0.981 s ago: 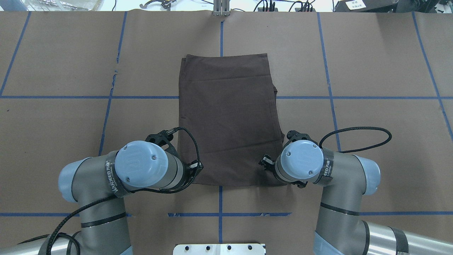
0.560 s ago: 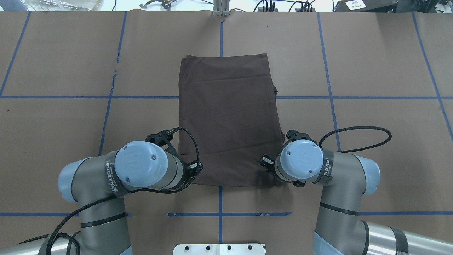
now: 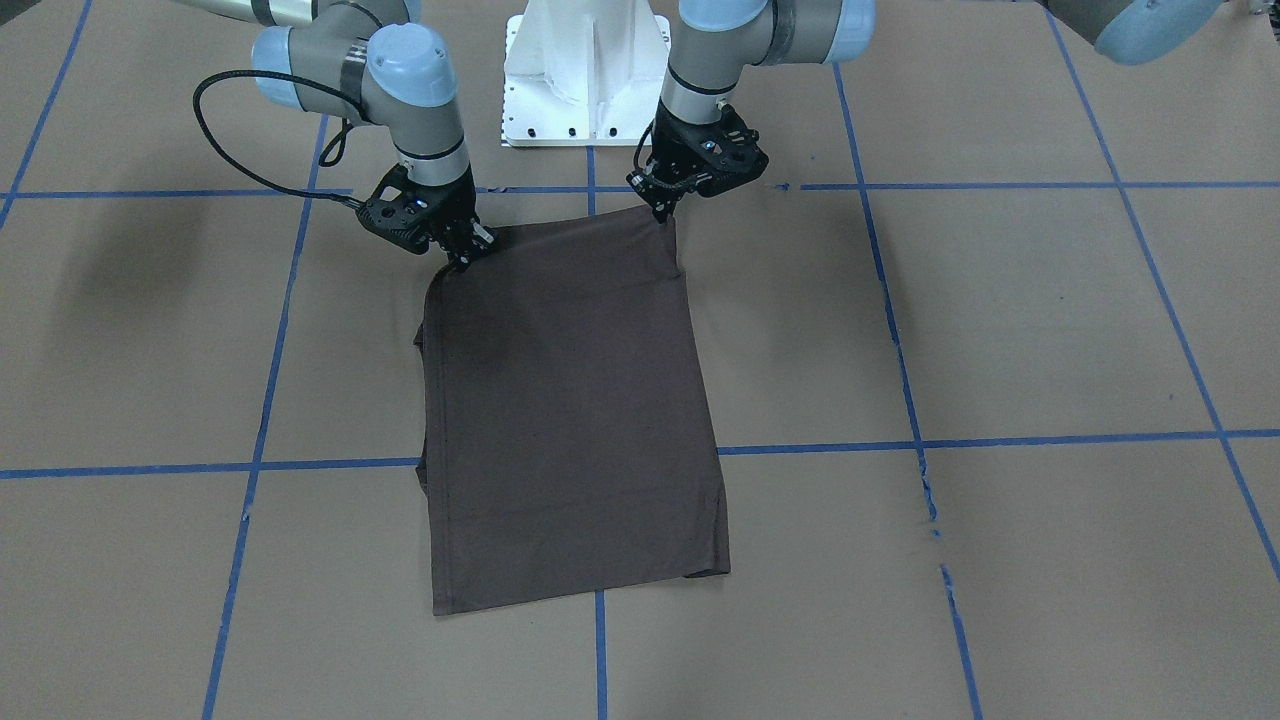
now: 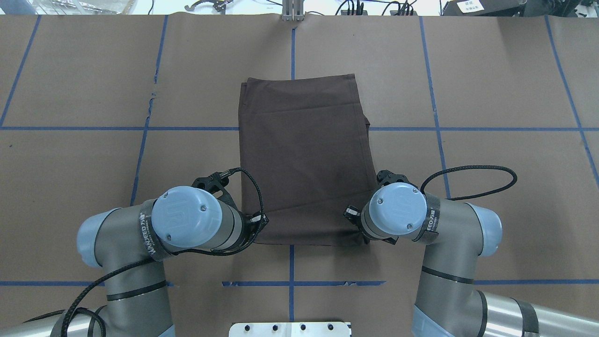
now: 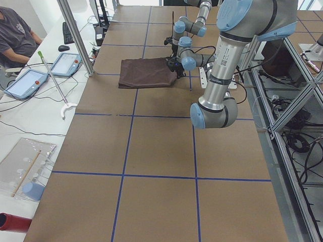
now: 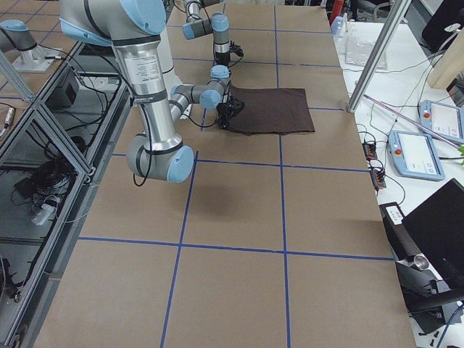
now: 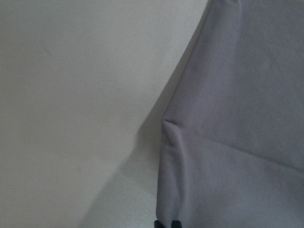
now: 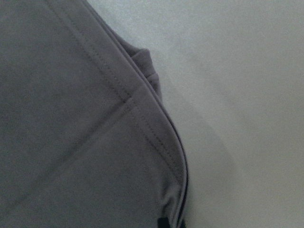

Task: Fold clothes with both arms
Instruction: 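Lift the near edge with both grippers and fold it away from the robot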

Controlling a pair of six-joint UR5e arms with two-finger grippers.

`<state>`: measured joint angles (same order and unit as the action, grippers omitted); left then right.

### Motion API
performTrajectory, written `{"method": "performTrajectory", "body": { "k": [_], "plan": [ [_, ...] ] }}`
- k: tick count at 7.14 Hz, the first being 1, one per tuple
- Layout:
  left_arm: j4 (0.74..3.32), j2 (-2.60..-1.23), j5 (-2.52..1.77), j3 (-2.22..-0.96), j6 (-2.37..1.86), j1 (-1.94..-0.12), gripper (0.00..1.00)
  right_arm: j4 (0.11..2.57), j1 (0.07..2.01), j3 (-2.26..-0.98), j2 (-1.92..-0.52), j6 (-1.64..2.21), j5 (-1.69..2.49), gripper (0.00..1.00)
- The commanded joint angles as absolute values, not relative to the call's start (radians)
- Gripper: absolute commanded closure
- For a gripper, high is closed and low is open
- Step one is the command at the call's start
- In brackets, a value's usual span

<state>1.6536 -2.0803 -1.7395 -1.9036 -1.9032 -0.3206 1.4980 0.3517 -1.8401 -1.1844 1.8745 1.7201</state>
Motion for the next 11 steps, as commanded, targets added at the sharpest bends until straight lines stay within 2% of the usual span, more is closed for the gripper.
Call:
{"method": "performTrajectory", "body": {
  "k": [1, 3, 4, 6, 8, 9, 11],
  "plan": [
    [1.654, -2.082, -1.740, -1.904, -1.904, -0.321, 1.00, 1.499, 0.363, -1.844, -1.170, 1.875, 1.730, 1.00],
    [1.652, -2.079, -1.740, -1.910, -1.902, -0.321, 1.00, 1.497, 0.380, -1.880, -1.169, 1.875, 1.762, 1.00],
    [1.645, -2.069, -1.738, -1.951, -1.902, -0.319, 1.00, 1.497, 0.380, -1.916, -1.175, 1.875, 1.770, 1.00],
    [1.547, -2.036, -1.738, -2.104, -1.905, -0.261, 1.00, 1.496, 0.377, -2.001, -1.202, 1.882, 1.775, 1.00],
    [1.447, -2.022, -1.735, -2.241, -1.917, -0.154, 1.00, 1.487, 0.339, -2.144, -1.290, 1.881, 1.869, 1.00],
    [1.442, -2.004, -1.735, -2.272, -1.921, -0.125, 1.00, 1.485, 0.330, -2.169, -1.296, 1.879, 1.881, 1.00],
    [1.443, -2.006, -1.736, -2.266, -1.910, -0.150, 1.00, 1.483, 0.321, -2.134, -1.243, 1.868, 1.872, 1.00]
  ]
}}
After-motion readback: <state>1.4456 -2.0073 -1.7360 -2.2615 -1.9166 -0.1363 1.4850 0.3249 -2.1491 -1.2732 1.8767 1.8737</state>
